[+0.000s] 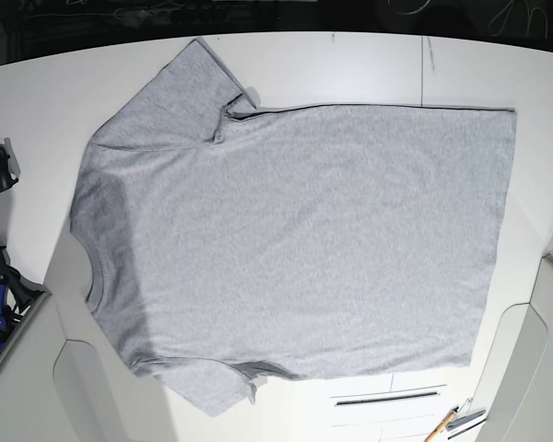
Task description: Fold the T-shirt properly
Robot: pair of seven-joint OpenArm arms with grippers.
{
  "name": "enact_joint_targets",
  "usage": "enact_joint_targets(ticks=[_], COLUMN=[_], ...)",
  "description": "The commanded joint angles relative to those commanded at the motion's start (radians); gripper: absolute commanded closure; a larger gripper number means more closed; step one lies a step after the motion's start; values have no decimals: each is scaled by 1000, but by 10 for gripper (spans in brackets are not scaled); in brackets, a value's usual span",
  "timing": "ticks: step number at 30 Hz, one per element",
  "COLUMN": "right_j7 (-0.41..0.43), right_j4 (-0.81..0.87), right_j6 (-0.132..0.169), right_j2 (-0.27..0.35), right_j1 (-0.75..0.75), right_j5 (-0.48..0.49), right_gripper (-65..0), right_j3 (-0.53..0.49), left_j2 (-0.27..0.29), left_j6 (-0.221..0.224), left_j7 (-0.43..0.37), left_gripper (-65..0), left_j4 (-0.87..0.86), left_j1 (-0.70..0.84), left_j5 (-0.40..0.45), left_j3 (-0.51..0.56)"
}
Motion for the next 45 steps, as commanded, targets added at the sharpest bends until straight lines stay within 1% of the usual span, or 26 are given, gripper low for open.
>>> enact_joint_targets(ticks=[2,3,5,7,8,10,11,13,16,20,22,23,24,26,28,29,31,33,34,35,36,38,39,41,43,45], right_j7=[0,-4,-31,-66,-71,-71,-72,-92,-119,-120,-135,-154,-178,-222,-235,-235,-235,-236,-236,-238,-257,-314,-335,-347,-358,-369], right_j4=[88,130,205,274,304,360,389,451,540,646,698,722,746,788,818,832,856,871,875,875,875,875,874,872,866,853], right_j6=[0,0,0,3,23,70,77,87,87,86,86,86,86,86,86,86,86,85,85,85,82,62,47,23,-16,-64], right_j2=[49,72,102,121,126,126,126,126,126,126,126,126,126,126,125,122,111,93,79,61,42,2,-18,-60,-102,-137], right_j1=[-45,-65,-110,-157,-178,-220,-241,-279,-331,-390,-415,-425,-434,-442,-442,-441,-441,-438,-438,-437,-432,-411,-397,-370,-351,-336], right_j5=[32,50,80,114,129,170,190,211,214,271,300,325,358,433,507,541,605,675,709,739,772,837,855,865,869,866], right_gripper=[-134,-134,-134,-134,-134,-134,-134,-134,-134,-134,-134,-133,-133,-133,-133,-134,-134,-135,-143,-171,-210,-275,-289,-302,-331,-361], right_j3=[0,3,33,89,127,216,257,330,402,462,494,513,533,577,626,652,713,780,813,845,873,915,928,934,933,932], left_j2=[0,0,0,0,0,0,0,0,0,1,0,0,0,0,0,0,0,-1,-1,-1,-1,-1,0,-3,-15,-33], left_j6=[-2,-17,-53,-60,-74,-76,-76,-76,-76,-76,-77,-88,-103,-103,-103,-103,-103,-103,-103,-103,-103,-103,-103,-103,-103,-103], left_j7=[6,9,21,53,66,81,92,124,143,143,145,148,148,148,156,155,155,164,171,174,173,170,170,173,174,175], left_gripper=[-138,-138,-138,-138,-138,-138,-138,-138,-138,-138,-138,-138,-149,-242,-323,-335,-335,-338,-368,-394,-415,-422,-422,-422,-422,-422], left_j4=[92,136,219,293,326,388,418,475,544,618,654,670,686,708,718,719,719,719,719,719,719,719,719,719,719,719], left_j1=[60,89,147,196,216,254,270,300,356,423,449,459,466,473,473,473,472,472,472,472,472,466,458,441,425,409], left_j5=[0,-14,-83,-115,-131,-165,-183,-222,-280,-307,-307,-307,-313,-360,-413,-440,-478,-496,-509,-516,-516,-516,-515,-515,-516,-521], left_j3=[-70,-103,-164,-220,-246,-303,-331,-388,-466,-552,-595,-617,-639,-679,-722,-744,-785,-815,-824,-827,-827,-827,-827,-827,-827,-827])
